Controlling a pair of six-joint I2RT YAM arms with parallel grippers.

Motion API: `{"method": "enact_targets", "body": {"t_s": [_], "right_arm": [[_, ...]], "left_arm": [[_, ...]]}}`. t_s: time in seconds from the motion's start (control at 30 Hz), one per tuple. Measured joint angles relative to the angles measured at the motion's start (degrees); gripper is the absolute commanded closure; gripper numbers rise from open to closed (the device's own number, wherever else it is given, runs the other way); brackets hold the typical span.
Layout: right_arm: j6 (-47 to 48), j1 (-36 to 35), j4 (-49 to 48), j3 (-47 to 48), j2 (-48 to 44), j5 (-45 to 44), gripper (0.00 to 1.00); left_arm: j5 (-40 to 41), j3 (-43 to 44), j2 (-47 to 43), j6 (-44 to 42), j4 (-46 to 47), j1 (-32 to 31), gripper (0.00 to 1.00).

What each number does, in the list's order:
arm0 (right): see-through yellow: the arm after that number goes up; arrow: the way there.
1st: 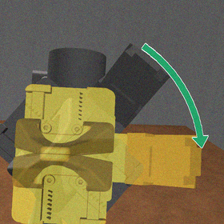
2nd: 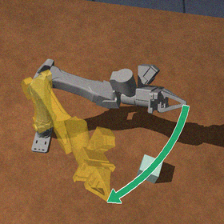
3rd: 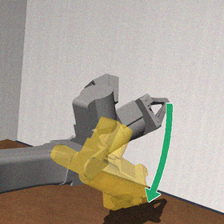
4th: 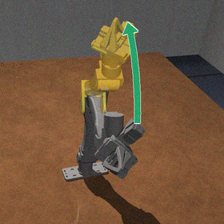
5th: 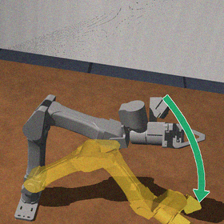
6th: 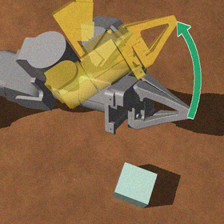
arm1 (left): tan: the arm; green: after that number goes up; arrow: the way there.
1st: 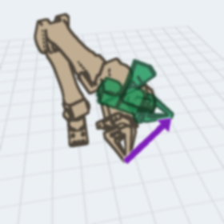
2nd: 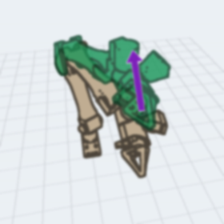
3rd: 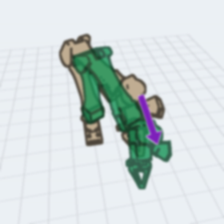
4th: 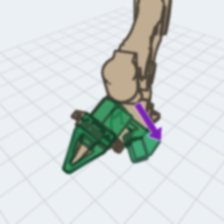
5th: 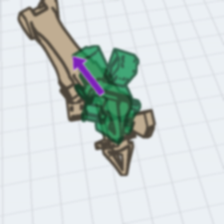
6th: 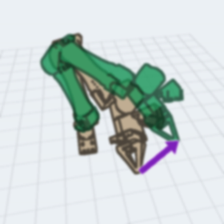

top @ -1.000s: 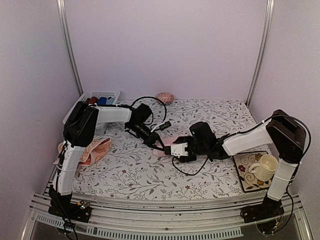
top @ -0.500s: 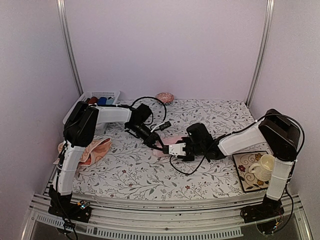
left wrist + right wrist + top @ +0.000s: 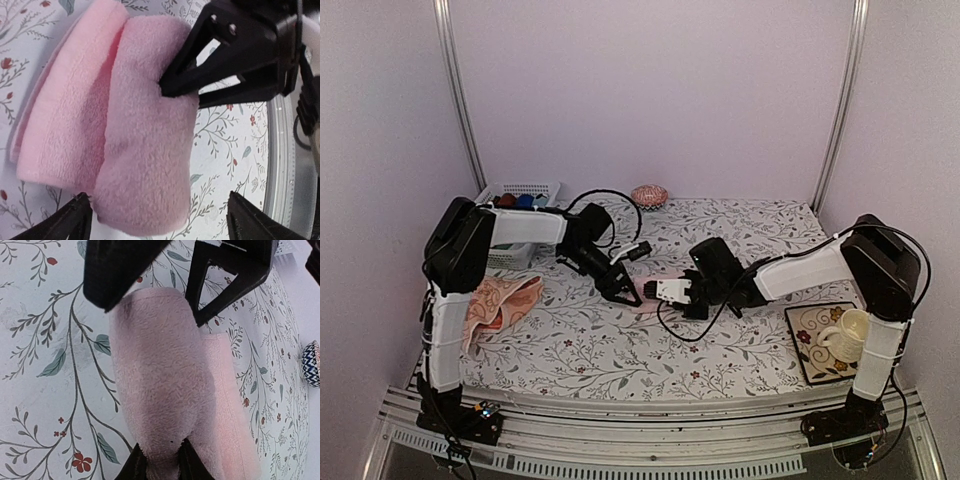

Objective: Roll the towels
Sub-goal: Roll the towel at the center of the board.

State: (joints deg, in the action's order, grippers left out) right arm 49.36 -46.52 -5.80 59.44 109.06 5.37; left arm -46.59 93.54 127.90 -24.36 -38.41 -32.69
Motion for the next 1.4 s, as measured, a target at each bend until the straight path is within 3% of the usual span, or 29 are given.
{"method": "enact_targets", "body": {"t_s": [0.5,0.83,1.07,1.4], "right_arm": [[-7.5,5.4,21.5,14.4,4.9,16.8,0.79],[-9.8,6.5,34.1,21.6,8.3,28.0,0.79],[-11.1,6.7,38.5,21.9,9.4,31.5,0.78],[-13.6,7.6,39.6,25.5,11.3,29.7,0.76]], "left_arm": [[13.6,-32.1,-30.4,-2.4,28.3,-2.4,0.03],[25.2,-35.1,-25.8,-10.2,37.0,-13.6,0.10],[30.1,-33.0,-22.0,-12.5,37.6,-15.6,0.16],[32.9,-31.9,-20.5,-13.0,38.8,-16.3,0.18]]}}
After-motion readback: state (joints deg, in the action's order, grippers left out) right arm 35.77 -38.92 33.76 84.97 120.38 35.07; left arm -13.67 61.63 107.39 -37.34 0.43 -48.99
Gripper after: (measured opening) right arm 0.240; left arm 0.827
